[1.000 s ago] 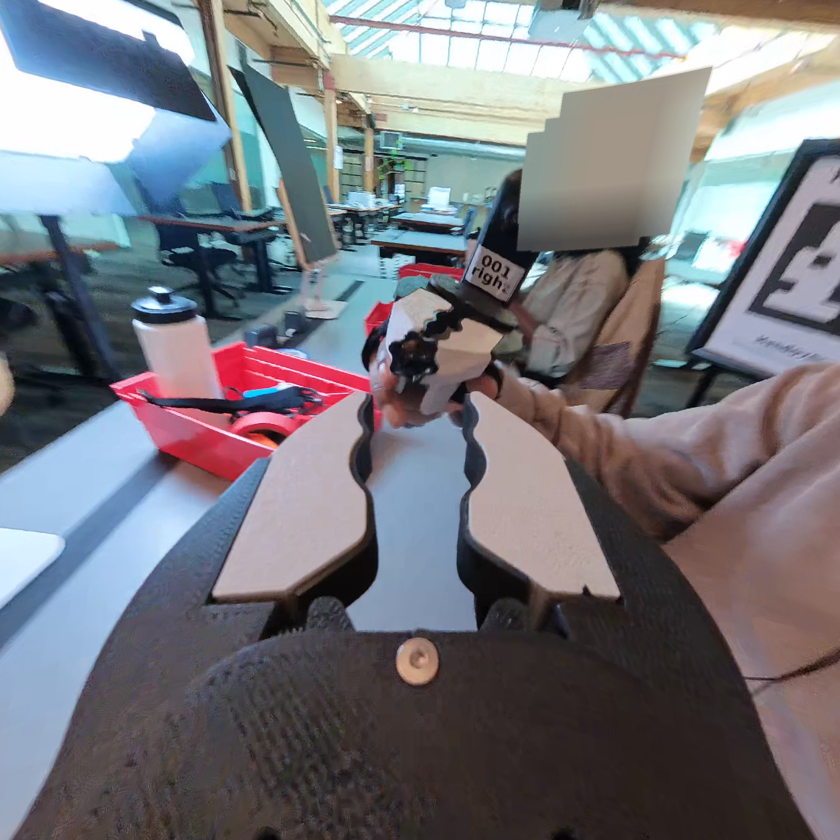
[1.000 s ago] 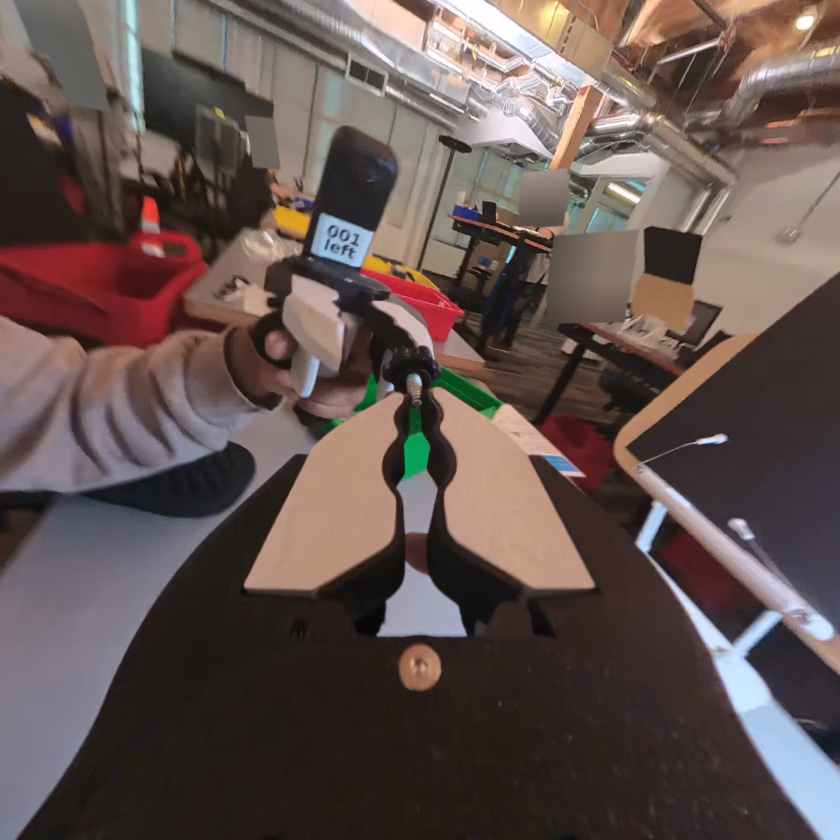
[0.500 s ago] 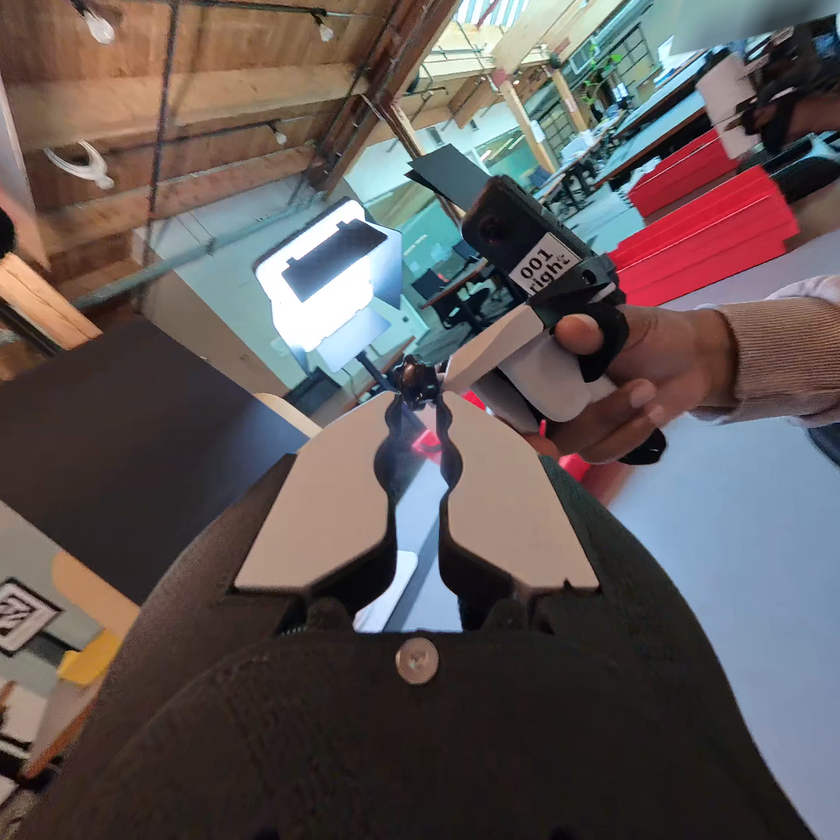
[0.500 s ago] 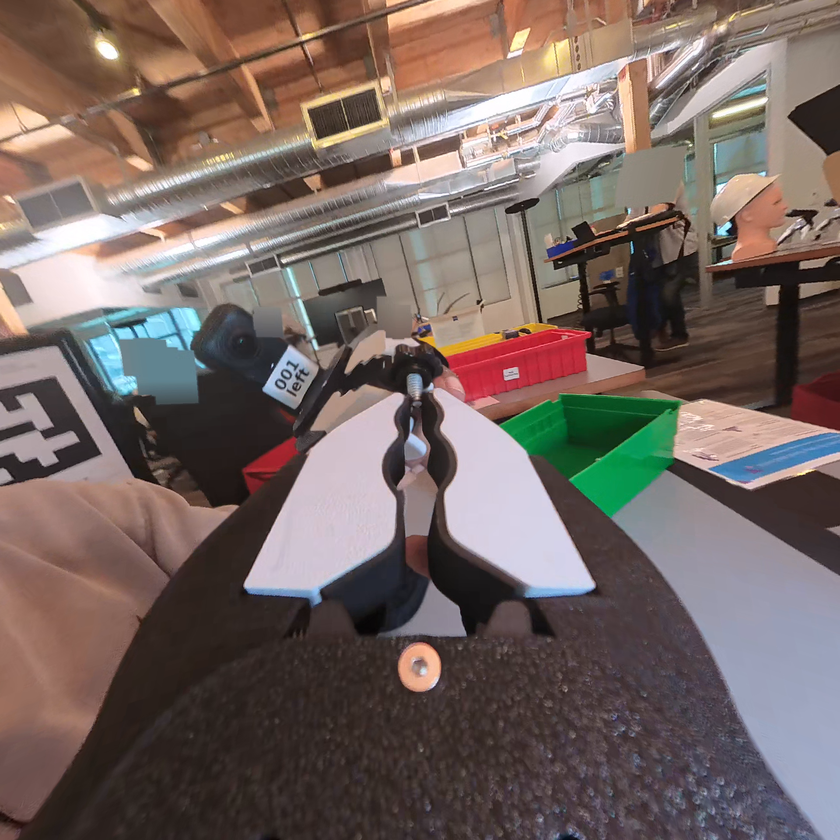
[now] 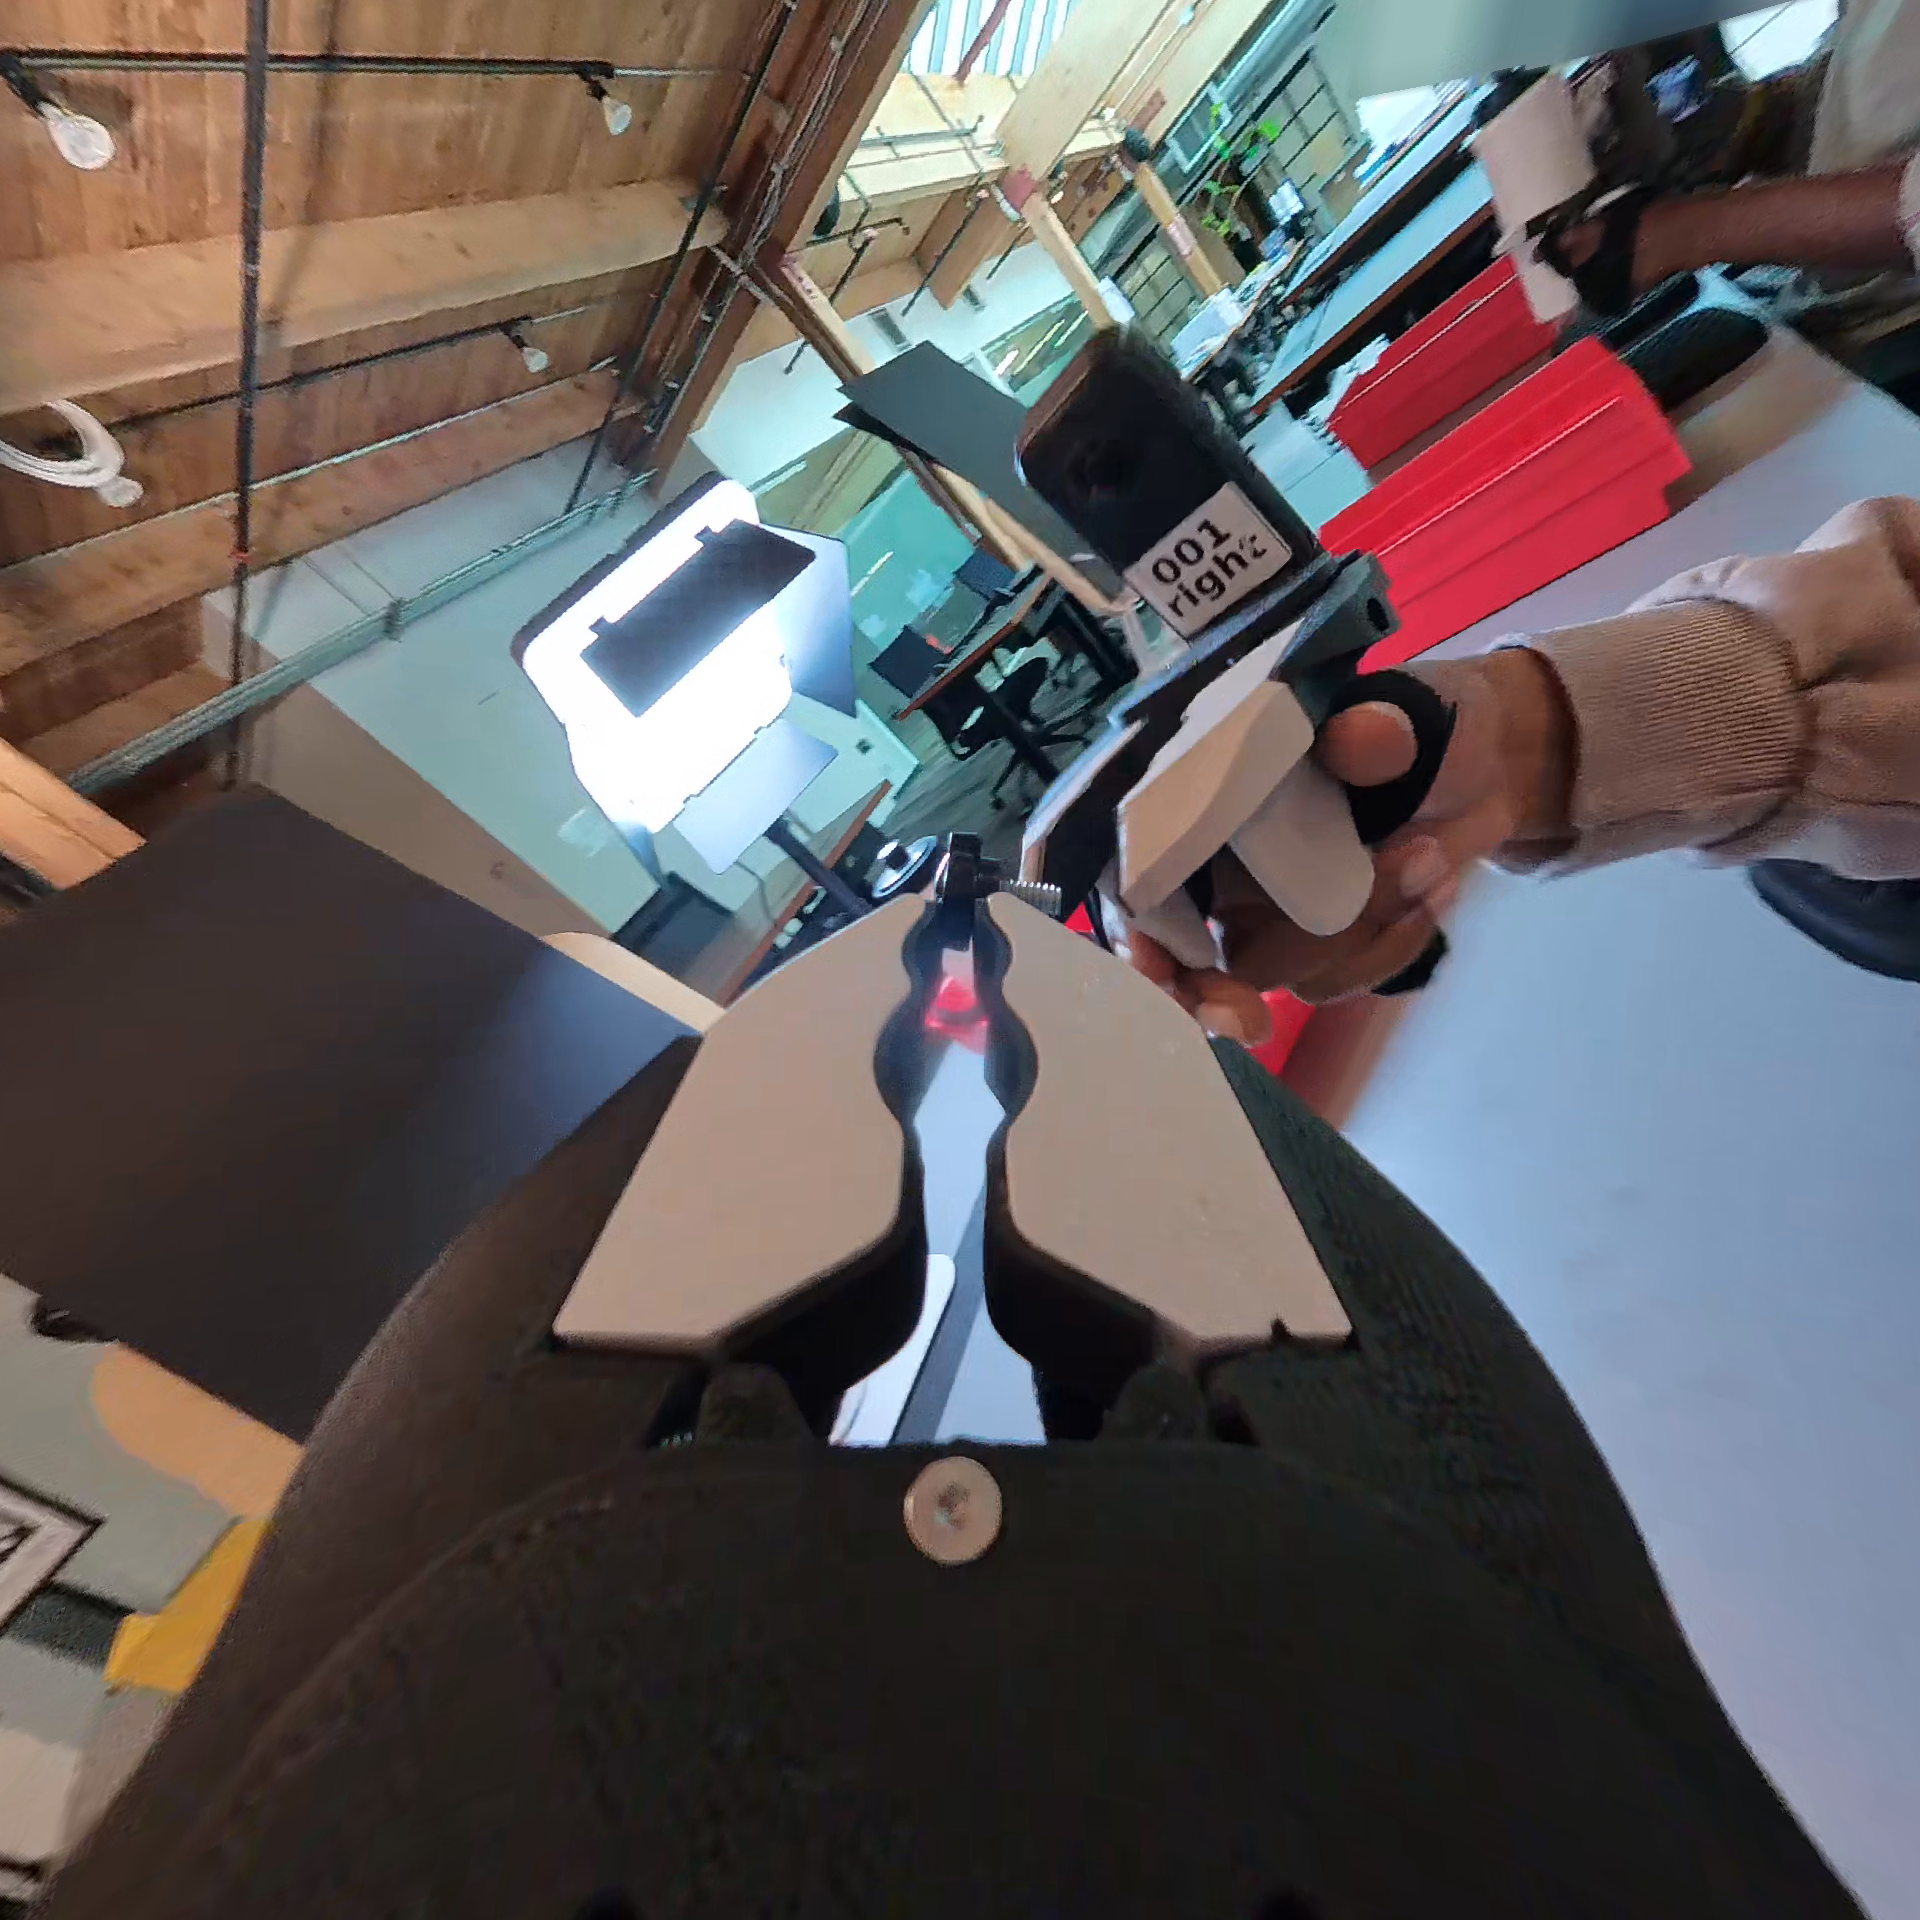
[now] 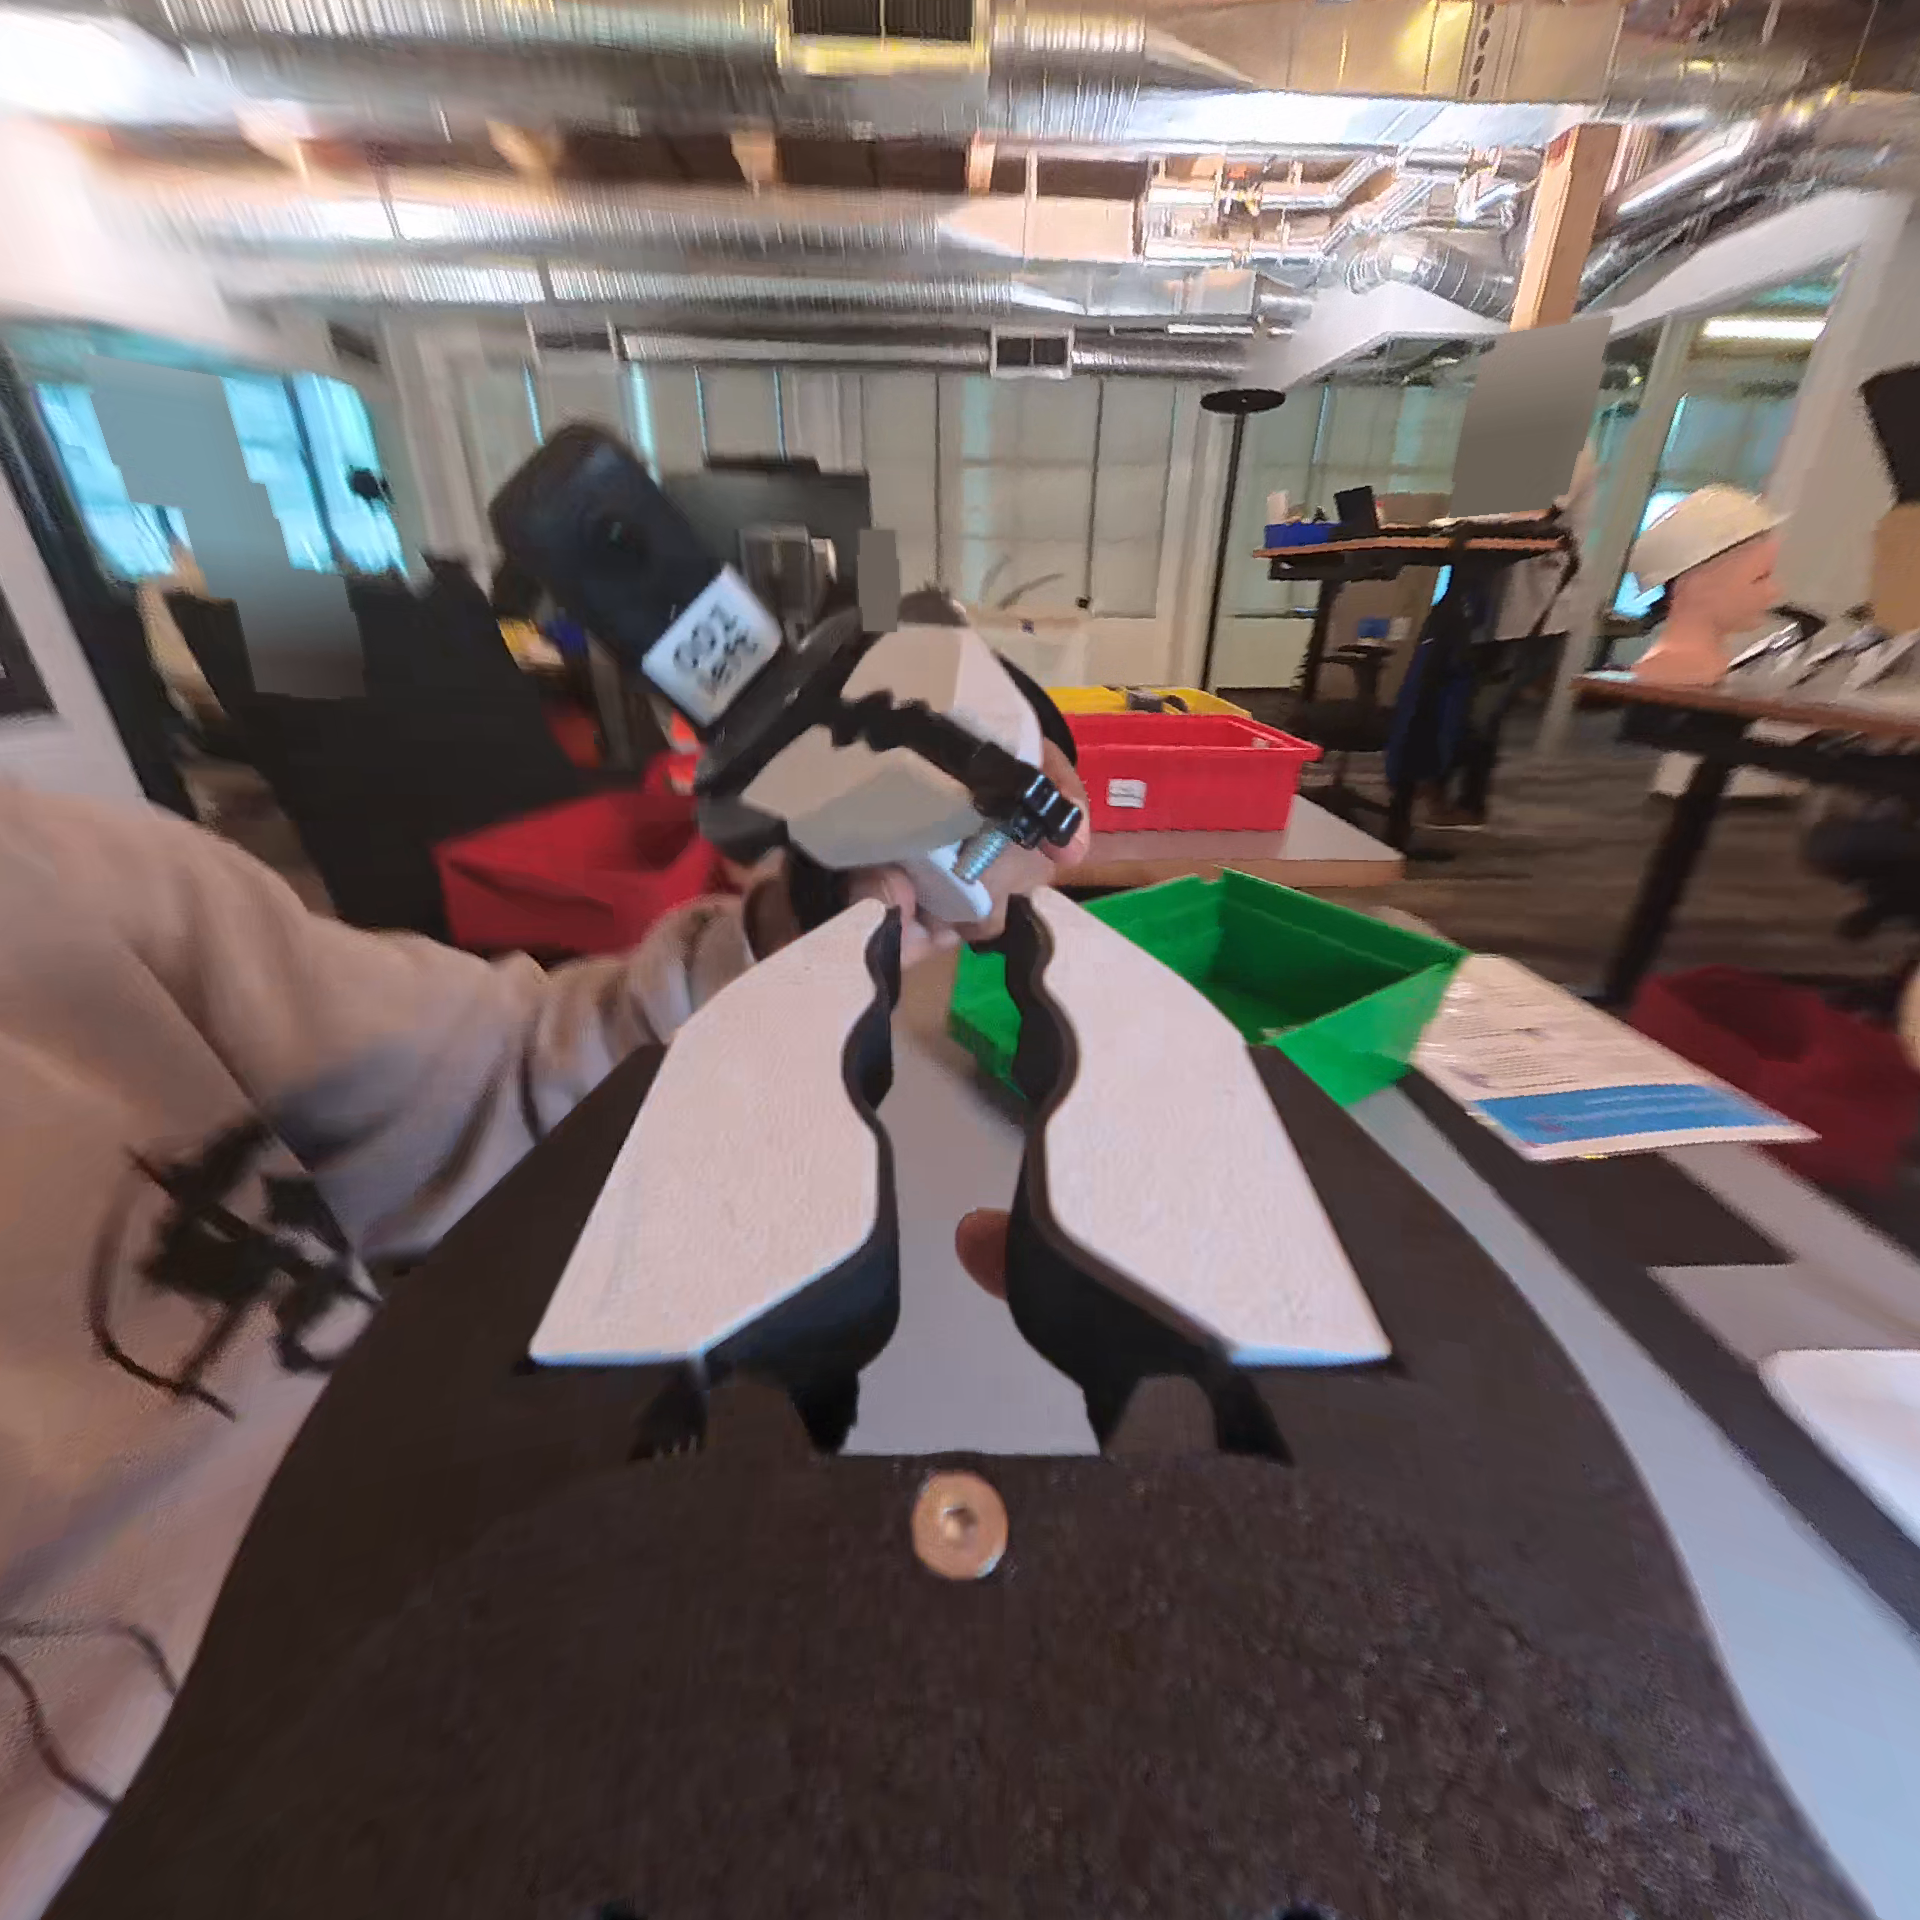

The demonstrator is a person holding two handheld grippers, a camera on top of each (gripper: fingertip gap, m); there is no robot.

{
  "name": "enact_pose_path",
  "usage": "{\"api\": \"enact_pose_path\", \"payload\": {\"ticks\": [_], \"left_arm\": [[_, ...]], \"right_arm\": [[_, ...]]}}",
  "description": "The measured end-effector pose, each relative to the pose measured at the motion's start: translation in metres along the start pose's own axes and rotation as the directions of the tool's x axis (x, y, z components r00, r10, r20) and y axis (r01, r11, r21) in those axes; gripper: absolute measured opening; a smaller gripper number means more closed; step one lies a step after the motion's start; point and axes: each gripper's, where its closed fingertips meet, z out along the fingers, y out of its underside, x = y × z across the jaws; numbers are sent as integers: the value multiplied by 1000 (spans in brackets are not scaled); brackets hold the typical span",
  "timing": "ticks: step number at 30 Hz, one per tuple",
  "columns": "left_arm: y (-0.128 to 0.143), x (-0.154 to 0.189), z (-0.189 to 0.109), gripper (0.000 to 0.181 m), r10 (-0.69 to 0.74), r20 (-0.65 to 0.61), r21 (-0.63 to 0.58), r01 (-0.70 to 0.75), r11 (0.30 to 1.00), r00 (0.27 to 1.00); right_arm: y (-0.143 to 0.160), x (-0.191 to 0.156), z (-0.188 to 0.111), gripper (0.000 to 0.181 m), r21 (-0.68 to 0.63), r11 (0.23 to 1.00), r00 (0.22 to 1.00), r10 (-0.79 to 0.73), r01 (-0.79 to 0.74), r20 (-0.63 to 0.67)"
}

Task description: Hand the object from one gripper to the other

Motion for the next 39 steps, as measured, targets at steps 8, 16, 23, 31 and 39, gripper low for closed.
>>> {"api": "enact_pose_path", "payload": {"ticks": [8, 16, 23, 31, 39], "left_arm": [[9, 34, -17, 5, -182, -391, -11, 193, 981, 902], [9, 33, -18, 5, -259, -425, -2, 285, 958, 867], [3, 2, -9, 11, -284, -205, 59, 301, 952, 937], [-1, -2, 3, 9, -180, -44, 77, 183, 980, 983], [-1, -4, -2, 6, -172, -60, 71, 176, 982, 983]], "right_arm": [[13, -10, -4, 19, -147, 920, 930, -368, 362, -16], [12, -14, 4, 8, -138, 899, 904, -425, 416, -42], [-20, 13, -3, 6, -37, 902, 848, -418, 430, -326], [-27, 20, -1, 6, -51, 846, 700, -471, 530, -536], [-27, 13, 4, 6, -51, 832, 700, -496, 552, -514]]}}
